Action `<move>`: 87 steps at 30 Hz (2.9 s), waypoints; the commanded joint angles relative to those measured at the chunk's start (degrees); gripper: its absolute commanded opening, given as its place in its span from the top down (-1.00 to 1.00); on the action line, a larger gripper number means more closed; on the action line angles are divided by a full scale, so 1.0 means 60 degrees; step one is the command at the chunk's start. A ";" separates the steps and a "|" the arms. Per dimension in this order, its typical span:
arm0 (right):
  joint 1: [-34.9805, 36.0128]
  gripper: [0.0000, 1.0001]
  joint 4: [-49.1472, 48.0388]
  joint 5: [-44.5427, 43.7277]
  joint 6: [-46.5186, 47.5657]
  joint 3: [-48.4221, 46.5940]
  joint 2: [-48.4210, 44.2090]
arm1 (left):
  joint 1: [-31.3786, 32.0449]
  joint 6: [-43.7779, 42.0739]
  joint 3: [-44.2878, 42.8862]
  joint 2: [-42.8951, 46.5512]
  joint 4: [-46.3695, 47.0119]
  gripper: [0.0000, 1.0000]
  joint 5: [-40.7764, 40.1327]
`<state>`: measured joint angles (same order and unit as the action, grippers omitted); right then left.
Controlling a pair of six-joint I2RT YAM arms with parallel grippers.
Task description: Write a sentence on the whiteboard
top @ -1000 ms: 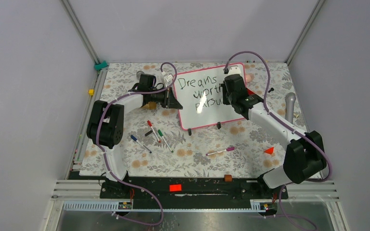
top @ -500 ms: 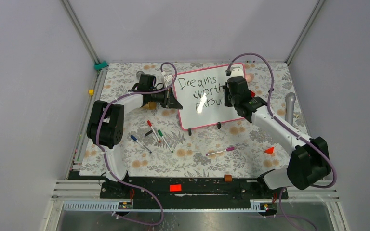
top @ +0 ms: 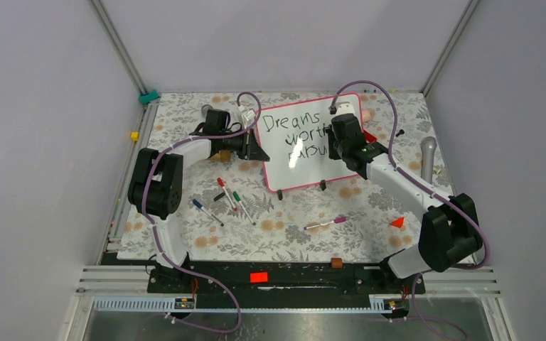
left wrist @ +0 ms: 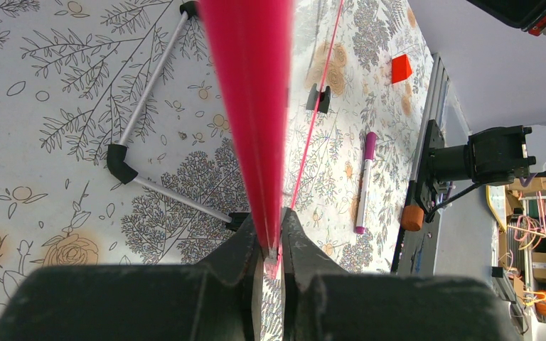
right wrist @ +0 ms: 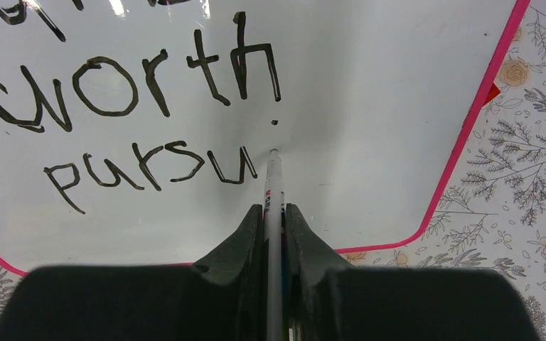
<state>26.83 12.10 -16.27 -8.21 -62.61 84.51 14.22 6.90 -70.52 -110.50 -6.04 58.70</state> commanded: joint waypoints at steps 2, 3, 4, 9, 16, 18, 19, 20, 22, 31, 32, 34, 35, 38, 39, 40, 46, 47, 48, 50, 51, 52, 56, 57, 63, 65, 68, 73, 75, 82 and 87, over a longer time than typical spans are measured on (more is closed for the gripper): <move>-0.0062 1.00 -0.0306 0.0123 -0.0073 -0.0172 0.0184 | 0.0454 -0.0930 0.0494 -0.0957 -0.1676 1.00 -0.2521; -0.0062 1.00 -0.0270 0.0156 -0.0125 -0.0081 0.0128 | 0.0446 -0.0920 0.0490 -0.0957 -0.1676 1.00 -0.2529; -0.0062 1.00 -0.0229 0.0188 -0.0166 0.0016 0.0071 | 0.0452 -0.0929 0.0493 -0.0974 -0.1683 1.00 -0.2524; -0.0062 1.00 -0.0083 0.0444 -0.0428 0.0517 -0.0259 | 0.0455 -0.0915 0.0496 -0.0968 -0.1683 1.00 -0.2545; -0.0062 1.00 0.0117 0.0378 -0.0450 0.0542 -0.0338 | 0.0458 -0.0915 0.0475 -0.0964 -0.1682 1.00 -0.2541; -0.0062 1.00 0.0128 0.0349 -0.0420 0.0446 -0.0397 | 0.0464 -0.0915 0.0482 -0.0964 -0.1680 1.00 -0.2537; -0.0059 1.00 0.0174 0.0353 -0.0396 0.0364 -0.0459 | 0.0458 -0.0915 0.0486 -0.0973 -0.1683 1.00 -0.2536; -0.0062 1.00 0.0219 0.0332 -0.0391 0.0283 -0.0562 | 0.0452 -0.0915 0.0479 -0.0965 -0.1682 1.00 -0.2542; -0.0063 1.00 0.0264 0.0274 -0.0326 0.0142 -0.0760 | 0.0456 -0.0915 0.0489 -0.0965 -0.1674 1.00 -0.2536; -0.0248 1.00 0.0318 0.0046 -0.0168 -0.0230 -0.0760 | 0.0453 -0.0915 0.0487 -0.0965 -0.1680 1.00 -0.2539; -0.0274 1.00 0.0313 0.0048 -0.0163 -0.0260 -0.0723 | 0.0457 -0.0915 0.0481 -0.0968 -0.1685 1.00 -0.2544; -0.0328 1.00 0.0325 0.0040 -0.0156 -0.0321 -0.0618 | 0.0451 -0.0915 0.0486 -0.0975 -0.1675 1.00 -0.2528; -0.0359 1.00 0.0294 0.0025 -0.0156 -0.0354 -0.0562 | 0.0457 -0.0915 0.0478 -0.0979 -0.1685 1.00 -0.2530; -0.0462 1.00 0.0181 0.0119 -0.0181 -0.0439 -0.0340 | 0.0455 -0.0915 0.0476 -0.0982 -0.1681 1.00 -0.2524; -0.0486 1.00 0.0137 0.0150 -0.0195 -0.0460 -0.0287 | 0.0450 -0.0915 0.0474 -0.0981 -0.1687 1.00 -0.2538; -0.0493 1.00 0.0100 0.0169 -0.0195 -0.0467 -0.0217 | 0.0455 -0.0915 0.0476 -0.0971 -0.1681 1.00 -0.2529; -0.0555 1.00 0.0044 0.0298 -0.0279 -0.0482 0.0105 | 0.0454 -0.0929 0.0473 -0.0979 -0.1714 1.00 -0.2507; -0.0560 1.00 0.0049 0.0323 -0.0310 -0.0460 0.0123 | 0.0450 -0.0930 0.0465 -0.0978 -0.1719 1.00 -0.2516; -0.0560 1.00 0.0045 0.0361 -0.0332 -0.0399 0.0120 | 0.0451 -0.0930 0.0464 -0.0986 -0.1723 1.00 -0.2506; -0.0560 1.00 0.0038 0.0406 -0.0394 -0.0244 0.0061 | 0.0454 -0.0933 0.0467 -0.0980 -0.1708 1.00 -0.2500; -0.0560 1.00 0.0048 0.0443 -0.0400 -0.0145 0.0010 | 0.0457 -0.0930 0.0470 -0.0982 -0.1709 1.00 -0.2513; -0.0560 1.00 0.0032 0.0466 -0.0418 -0.0047 -0.0057 | 0.0454 -0.0926 0.0468 -0.0979 -0.1716 1.00 -0.2517; -0.0560 1.00 0.0036 0.0557 -0.0493 0.0367 -0.0284 | 0.0452 -0.0930 0.0472 -0.0975 -0.1720 1.00 -0.2521; -0.0560 1.00 0.0057 0.0582 -0.0529 0.0459 -0.0335 | 0.0453 -0.0928 0.0461 -0.0980 -0.1709 1.00 -0.2518; -0.0560 1.00 0.0095 0.0607 -0.0576 0.0741 -0.0390 | 0.0457 -0.0929 0.0449 -0.1003 -0.1716 1.00 -0.2521; -0.0560 1.00 0.0104 0.0547 -0.0555 0.0707 -0.0381 | 0.0453 -0.0925 0.0447 -0.0997 -0.1724 1.00 -0.2533; -0.0561 1.00 0.0094 0.0466 -0.0490 0.0459 -0.0290 | 0.0457 -0.0924 0.0448 -0.0998 -0.1723 1.00 -0.2530; -0.0561 1.00 0.0087 0.0412 -0.0374 -0.0023 -0.0062 | 0.0453 -0.0915 0.0453 -0.0993 -0.1709 1.00 -0.2531; -0.0560 1.00 0.0081 0.0393 -0.0339 -0.0175 0.0030 | 0.0456 -0.0915 0.0453 -0.0994 -0.1708 1.00 -0.2522; -0.0655 1.00 0.0065 0.0328 -0.0243 -0.0526 0.0221 | 0.0455 -0.0915 0.0452 -0.0985 -0.1710 1.00 -0.2546; -0.0753 1.00 0.0082 0.0184 -0.0202 -0.0534 0.0228 | 0.0457 -0.0916 0.0445 -0.0997 -0.1723 1.00 -0.2536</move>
<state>23.35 14.83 -13.87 -10.24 -63.77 84.77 14.22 6.87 -70.78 -110.63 -6.31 58.70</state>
